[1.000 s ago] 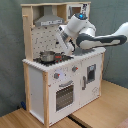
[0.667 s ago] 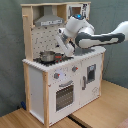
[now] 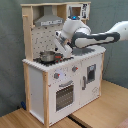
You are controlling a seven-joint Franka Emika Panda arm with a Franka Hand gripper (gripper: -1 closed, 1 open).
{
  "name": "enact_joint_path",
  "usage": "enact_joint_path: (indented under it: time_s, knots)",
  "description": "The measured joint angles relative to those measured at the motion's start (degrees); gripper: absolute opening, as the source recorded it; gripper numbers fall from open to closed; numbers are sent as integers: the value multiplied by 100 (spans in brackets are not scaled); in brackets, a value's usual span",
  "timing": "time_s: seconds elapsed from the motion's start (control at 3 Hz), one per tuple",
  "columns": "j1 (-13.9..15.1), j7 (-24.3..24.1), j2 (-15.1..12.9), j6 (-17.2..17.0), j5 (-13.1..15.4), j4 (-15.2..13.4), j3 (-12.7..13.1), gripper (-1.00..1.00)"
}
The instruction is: Play with the kitchen
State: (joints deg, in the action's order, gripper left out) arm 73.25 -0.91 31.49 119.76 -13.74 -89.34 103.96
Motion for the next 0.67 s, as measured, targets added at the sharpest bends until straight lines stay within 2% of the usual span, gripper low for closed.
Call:
enact_joint_path:
  time_s: [0.67]
  knots:
    - [854, 200, 13, -402, -171, 668, 759, 100]
